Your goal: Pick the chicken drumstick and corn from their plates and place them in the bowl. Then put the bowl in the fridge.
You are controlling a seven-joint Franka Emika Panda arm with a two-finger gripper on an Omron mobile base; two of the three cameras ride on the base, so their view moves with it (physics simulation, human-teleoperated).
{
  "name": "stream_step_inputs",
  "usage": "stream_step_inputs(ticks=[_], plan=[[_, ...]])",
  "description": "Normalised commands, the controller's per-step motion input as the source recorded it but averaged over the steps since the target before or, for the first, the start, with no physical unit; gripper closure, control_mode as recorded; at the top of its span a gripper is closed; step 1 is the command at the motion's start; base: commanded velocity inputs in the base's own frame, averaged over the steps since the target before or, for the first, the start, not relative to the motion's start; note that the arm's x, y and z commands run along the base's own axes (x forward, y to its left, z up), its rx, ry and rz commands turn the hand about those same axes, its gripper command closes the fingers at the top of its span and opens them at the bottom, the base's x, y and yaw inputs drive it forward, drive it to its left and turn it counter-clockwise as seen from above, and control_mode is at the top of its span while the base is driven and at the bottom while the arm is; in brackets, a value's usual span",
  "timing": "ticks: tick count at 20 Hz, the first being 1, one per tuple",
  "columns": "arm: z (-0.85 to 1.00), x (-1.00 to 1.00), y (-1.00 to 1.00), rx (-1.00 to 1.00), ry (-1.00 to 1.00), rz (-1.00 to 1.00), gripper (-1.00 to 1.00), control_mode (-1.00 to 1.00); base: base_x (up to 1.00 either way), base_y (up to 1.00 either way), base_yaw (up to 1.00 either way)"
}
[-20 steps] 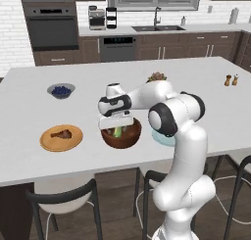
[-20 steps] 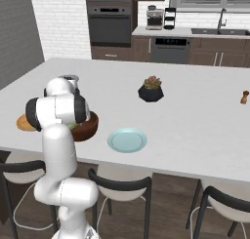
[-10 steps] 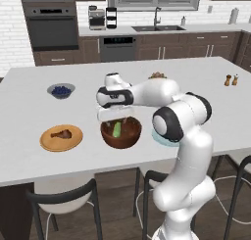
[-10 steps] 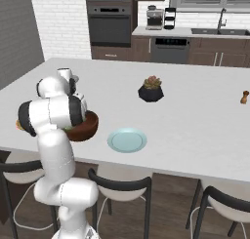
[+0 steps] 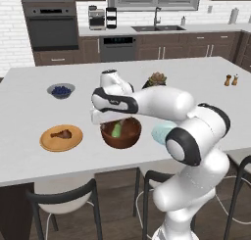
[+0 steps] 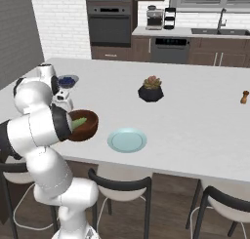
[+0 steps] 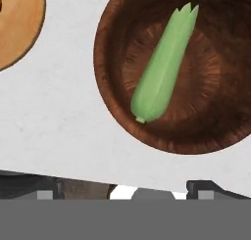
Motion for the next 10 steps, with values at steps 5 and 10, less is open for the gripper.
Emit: stream_step_inputs(ticks=[5,10], plan=[[0.04,-0.93,0.6,0.03,-0.14,0.15,-1.0,-1.0,0.0,0.0,0.0],[0.14,-0.35,0.44,0.0,-0.11,0.36,-1.0,-1.0,0.0,0.0,0.0]])
